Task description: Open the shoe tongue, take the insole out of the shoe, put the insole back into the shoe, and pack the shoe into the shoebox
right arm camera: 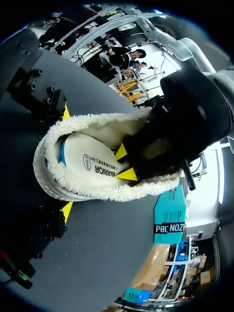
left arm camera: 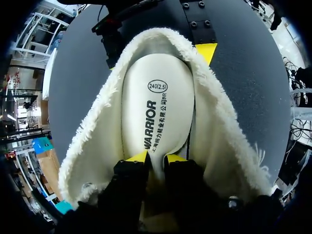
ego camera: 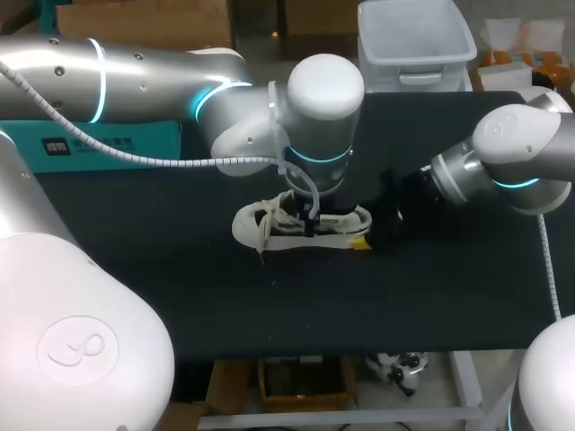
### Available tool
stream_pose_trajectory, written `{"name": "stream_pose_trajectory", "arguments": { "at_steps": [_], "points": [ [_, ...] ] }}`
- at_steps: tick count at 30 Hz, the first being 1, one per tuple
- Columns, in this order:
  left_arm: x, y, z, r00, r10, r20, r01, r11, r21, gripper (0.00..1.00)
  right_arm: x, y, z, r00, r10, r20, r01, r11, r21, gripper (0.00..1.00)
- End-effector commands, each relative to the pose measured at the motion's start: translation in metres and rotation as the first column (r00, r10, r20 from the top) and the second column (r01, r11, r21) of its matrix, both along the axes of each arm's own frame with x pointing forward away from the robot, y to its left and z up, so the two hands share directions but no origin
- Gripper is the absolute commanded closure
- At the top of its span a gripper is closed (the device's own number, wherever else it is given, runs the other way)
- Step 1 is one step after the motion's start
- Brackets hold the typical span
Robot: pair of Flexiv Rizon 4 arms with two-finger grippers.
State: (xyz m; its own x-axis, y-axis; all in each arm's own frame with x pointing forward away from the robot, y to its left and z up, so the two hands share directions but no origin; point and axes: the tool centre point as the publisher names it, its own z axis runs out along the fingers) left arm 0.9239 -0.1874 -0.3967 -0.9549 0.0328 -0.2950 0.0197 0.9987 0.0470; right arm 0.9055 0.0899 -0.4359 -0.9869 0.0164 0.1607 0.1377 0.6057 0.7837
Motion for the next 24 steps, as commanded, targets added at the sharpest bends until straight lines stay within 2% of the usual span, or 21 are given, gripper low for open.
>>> {"name": "stream_pose_trajectory", "arguments": {
  "at_steps": [1,6,12,21,24],
  "points": [
    [0.047,-0.004,-0.096,1.000,0.000,0.004,0.000,1.000,-0.004,1.00,-0.003,0.002,-0.017,1.000,0.007,-0.003,-0.007,1.000,0.003,1.00],
    [0.045,-0.007,-0.086,1.000,-0.014,0.008,0.014,1.000,-0.026,1.00,-0.003,0.002,-0.017,1.000,0.007,-0.003,-0.007,1.000,0.003,1.00],
    [0.037,-0.008,-0.065,0.999,-0.034,0.013,0.035,0.997,-0.068,1.00,-0.003,0.002,-0.017,1.000,0.007,-0.003,-0.007,1.000,0.003,1.00],
    [0.021,-0.018,-0.015,0.995,-0.098,-0.010,0.096,0.985,-0.143,1.00,-0.003,0.002,-0.017,1.000,0.007,-0.003,-0.007,1.000,0.003,1.00],
    [0.015,-0.025,-0.001,0.994,-0.105,-0.006,0.103,0.984,-0.146,1.00,-0.003,0.002,-0.017,1.000,0.007,-0.003,-0.007,1.000,0.003,1.00]
  ]
}}
